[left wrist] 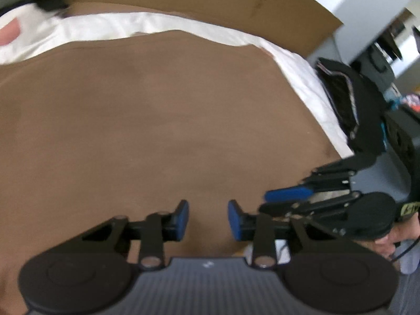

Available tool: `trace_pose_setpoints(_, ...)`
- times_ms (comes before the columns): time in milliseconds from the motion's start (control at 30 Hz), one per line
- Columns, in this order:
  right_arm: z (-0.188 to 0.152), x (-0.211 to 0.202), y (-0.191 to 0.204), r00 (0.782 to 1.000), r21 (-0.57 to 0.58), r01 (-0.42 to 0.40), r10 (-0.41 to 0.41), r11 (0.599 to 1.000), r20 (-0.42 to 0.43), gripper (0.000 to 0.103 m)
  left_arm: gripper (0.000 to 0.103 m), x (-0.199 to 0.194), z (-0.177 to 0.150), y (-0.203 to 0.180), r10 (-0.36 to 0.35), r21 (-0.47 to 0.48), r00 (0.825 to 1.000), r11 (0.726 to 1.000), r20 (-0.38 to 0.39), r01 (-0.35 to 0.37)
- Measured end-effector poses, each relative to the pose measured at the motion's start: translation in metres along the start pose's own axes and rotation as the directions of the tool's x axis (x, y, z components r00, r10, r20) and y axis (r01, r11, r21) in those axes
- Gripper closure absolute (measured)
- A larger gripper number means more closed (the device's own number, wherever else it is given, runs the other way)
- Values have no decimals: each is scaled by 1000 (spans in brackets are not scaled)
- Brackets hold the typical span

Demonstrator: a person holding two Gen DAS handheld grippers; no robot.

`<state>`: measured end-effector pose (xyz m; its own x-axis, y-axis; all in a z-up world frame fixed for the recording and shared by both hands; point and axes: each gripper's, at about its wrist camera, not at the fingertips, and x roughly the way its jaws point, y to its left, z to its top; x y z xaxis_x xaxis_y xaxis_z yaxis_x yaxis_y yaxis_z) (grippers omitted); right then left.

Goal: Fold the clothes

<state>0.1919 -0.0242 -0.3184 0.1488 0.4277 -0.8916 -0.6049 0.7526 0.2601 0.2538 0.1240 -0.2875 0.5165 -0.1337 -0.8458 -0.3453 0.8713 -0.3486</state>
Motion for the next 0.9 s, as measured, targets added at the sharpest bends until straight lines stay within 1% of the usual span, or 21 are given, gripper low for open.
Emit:
trace_pose_setpoints(100,-1,-1,7,1000,-26,-5,5,1000,-17,86,81,3,-5,-9,-15,15,1000,1000,0,15)
trace_pose_setpoints(233,-3,-3,8,1000,-36,-5,4,999,-26,86,90,13,-16,-12,-4,41,1000,999,-28,6)
trace_pose_setpoints(400,-4,-5,7,999,-50,-1,-1,999,-34,86,90,22,-31,-14,40,82,997,996,-61,-35)
trace_pose_setpoints(467,-6,-6,5,999,-56,2,-4,998,-35,84,91,20,-36,-12,33,77,998,997,-60,-29)
trace_pose_setpoints(567,-8,-11,-6,999,-32,15,-16,999,-28,86,93,17,-39,-9,36,84,997,996,-65,-31)
trace_pose_setpoints(700,-15,-22,-24,997,-14,73,-73,997,-7,86,94,10,-44,-2,42,85,997,996,-72,-36)
trace_pose_setpoints(800,-19,-32,-41,995,34,102,-103,994,2,86,94,2,-50,7,41,75,996,997,-76,-35)
trace_pose_setpoints(900,-27,-41,-58,989,71,146,-147,987,6,86,94,-9,-50,12,40,58,998,998,-47,-37)
